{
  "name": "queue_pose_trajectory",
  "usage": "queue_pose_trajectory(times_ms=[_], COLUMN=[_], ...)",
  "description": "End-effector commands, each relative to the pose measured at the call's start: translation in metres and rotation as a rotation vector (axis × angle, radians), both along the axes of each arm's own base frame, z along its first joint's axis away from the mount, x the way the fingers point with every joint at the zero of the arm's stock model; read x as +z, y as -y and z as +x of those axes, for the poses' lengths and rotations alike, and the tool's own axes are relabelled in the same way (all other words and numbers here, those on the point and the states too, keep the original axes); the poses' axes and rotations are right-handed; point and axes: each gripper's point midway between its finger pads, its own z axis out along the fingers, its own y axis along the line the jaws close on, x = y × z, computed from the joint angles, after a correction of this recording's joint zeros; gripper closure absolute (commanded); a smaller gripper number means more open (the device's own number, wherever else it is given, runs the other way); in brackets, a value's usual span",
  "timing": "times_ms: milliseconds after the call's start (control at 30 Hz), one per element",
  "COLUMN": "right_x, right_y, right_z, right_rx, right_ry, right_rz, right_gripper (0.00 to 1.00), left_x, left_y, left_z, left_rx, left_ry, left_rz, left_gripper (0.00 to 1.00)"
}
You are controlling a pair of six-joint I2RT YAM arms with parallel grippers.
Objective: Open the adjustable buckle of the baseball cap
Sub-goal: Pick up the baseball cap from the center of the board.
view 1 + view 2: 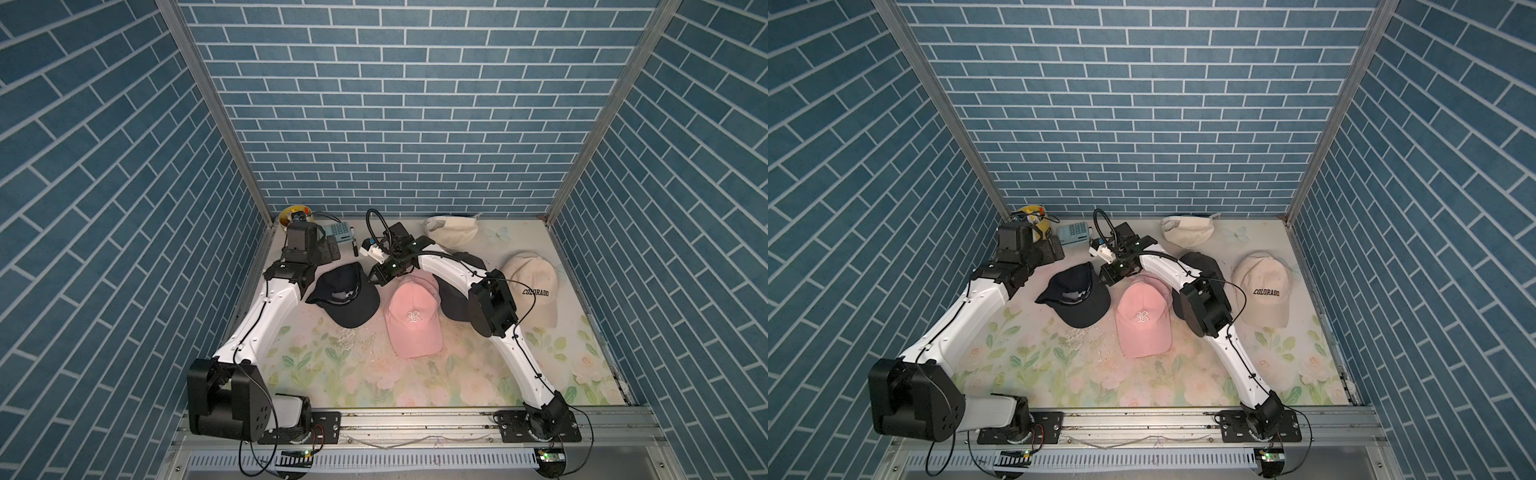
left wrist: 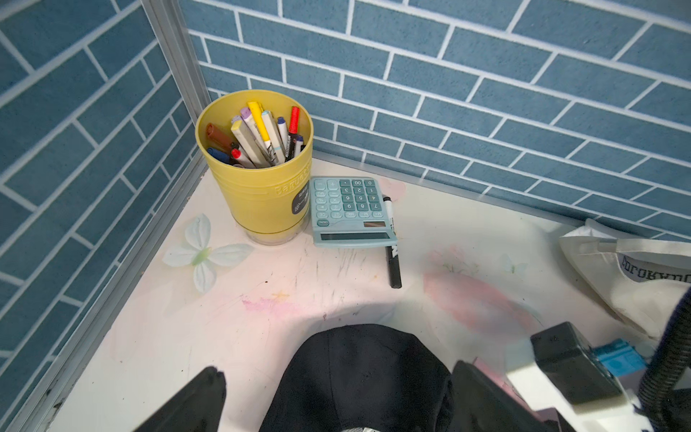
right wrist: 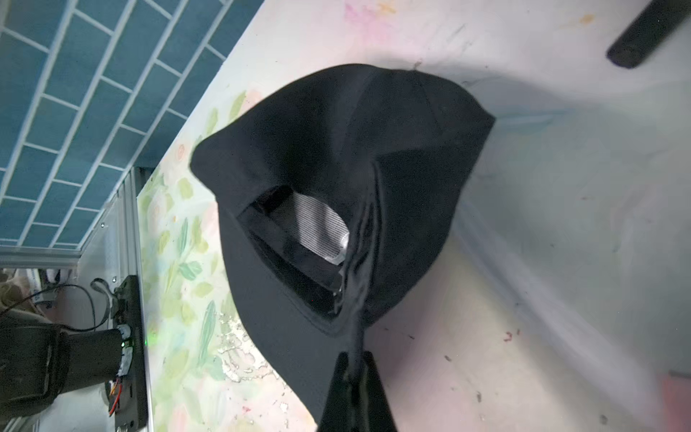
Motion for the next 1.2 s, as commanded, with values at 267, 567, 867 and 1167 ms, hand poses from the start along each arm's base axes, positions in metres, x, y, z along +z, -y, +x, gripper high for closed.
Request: queue_pose_trajectory(times_ms=[267,567,867,1167], right_x=[0.130,0.205,0.215,0.216], right_y=[0.029,0.093,0.148,0.190], right_z=[0.019,0.035,0.025,0.022], right_rx=[-0.083,-0.184,-0.205,-0.207], right_ry=[0.081,0.204,0.377,0.449], right_rz=[0.135,0.087,-0.119,-0.197], right_gripper=[1.00,1.00,1.00,1.00], left_x=[0.099,0.123,0.094,0.061], left_y=[0.033,0.088,0.178,0.197], left_z=[0.020,0.022,0.027,0.007], left_rx=[-0.255,-0.514,-0.885,-1.063], left_ry=[0.249,0.381,0.370,0.322], left_rz=[0.077,0.345,0.504,0.634], left_gripper=[0.09,0.14,0.27,0.25])
